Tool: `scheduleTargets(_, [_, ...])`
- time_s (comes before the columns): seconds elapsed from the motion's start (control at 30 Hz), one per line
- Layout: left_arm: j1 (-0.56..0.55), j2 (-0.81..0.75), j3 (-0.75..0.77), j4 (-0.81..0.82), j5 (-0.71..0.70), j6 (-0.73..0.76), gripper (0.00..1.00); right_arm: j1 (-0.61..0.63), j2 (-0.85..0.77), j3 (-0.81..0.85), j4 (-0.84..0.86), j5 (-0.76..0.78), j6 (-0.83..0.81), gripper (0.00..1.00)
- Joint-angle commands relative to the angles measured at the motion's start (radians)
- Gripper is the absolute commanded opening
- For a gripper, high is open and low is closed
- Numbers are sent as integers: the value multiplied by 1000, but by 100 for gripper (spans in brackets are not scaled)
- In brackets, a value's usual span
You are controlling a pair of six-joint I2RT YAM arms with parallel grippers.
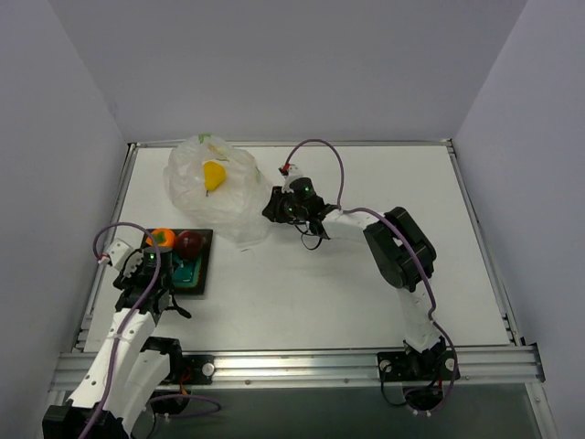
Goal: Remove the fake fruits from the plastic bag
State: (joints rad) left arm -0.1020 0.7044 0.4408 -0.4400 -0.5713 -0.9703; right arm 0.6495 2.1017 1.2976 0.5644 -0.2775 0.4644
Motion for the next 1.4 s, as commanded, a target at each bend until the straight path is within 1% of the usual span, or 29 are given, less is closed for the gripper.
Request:
scheduleTargets(0.0, [57,39,-4,109,43,5,67,4,-49,15,17,-12,-4,18])
scheduleTargets(0.07, [74,53,-22,135,56,12,72,6,-48,14,19,-14,-3,18])
scheduleTargets(0.1, [79,67,-25,151,62,13,76,7,-48,15,19,-14,-3,18])
scheduleTargets(0.17, [85,81,-25,155,71,13,80,6,-48,14,19,-14,-3,18])
scheduleTargets(0.2, [85,92,-24,153,71,13,87,6,-48,14,19,-15,-3,18])
scheduleTargets(0.23, [85,92,-22,152,76,16,90,6,-48,15,19,-15,-3,18])
scheduleTargets(0.33, [85,69,-13,146,85,30,97,7,-48,14,19,-17,-3,18])
scheduleTargets(0.5, [81,-55,44,84,126,70,96,7,-49,12,20,-17,-1,18])
scheduleTargets(0.6, [70,-106,113,37,162,116,93,7,-48,15,20,-15,-1,18])
scheduleTargets(0.67, [61,-108,143,35,180,139,93,7,-49,14,20,-14,-1,18])
scheduleTargets(0.7, [59,-82,180,38,197,162,93,7,-49,15,20,-14,-1,18])
scheduleTargets(0.73, [53,-62,202,41,243,166,92,6,-49,15,20,-14,-1,18])
scheduleTargets(0.8, [33,22,236,85,290,182,89,7,-49,15,19,-15,-1,18])
scheduleTargets(0.83, [-8,56,281,99,315,202,88,7,-49,15,19,-14,-3,18])
scheduleTargets(0.87, [-40,96,309,115,307,208,87,7,-51,17,19,-15,-3,18])
scheduleTargets(0.9, [-77,177,335,130,292,223,86,7,-49,16,19,-14,-3,18])
scheduleTargets(0.93, [-114,220,404,130,256,252,86,7,-49,17,19,-14,-3,18])
scheduleTargets(0.97, [-177,309,439,130,245,258,85,7,-49,17,19,-14,-3,18])
scheduleTargets(1.0, [-195,352,470,141,252,278,82,7,-51,16,19,-14,-3,18])
scheduleTargets(1.03, [-208,392,498,155,269,283,81,7,-52,14,20,-15,-1,18])
scheduleTargets(1.07, [-221,476,554,170,292,291,80,6,-54,15,20,-17,-1,18])
scheduleTargets(1.1, [-223,519,584,176,298,303,79,7,-54,15,20,-17,-1,18])
scheduleTargets(1.23, [-225,697,699,207,306,326,70,6,-57,12,22,-19,0,18])
scheduleTargets(1.27, [-225,764,722,210,309,329,70,6,-57,11,22,-19,0,18])
scheduleTargets(1.37, [-222,880,820,224,294,349,69,4,-60,9,23,-20,2,18])
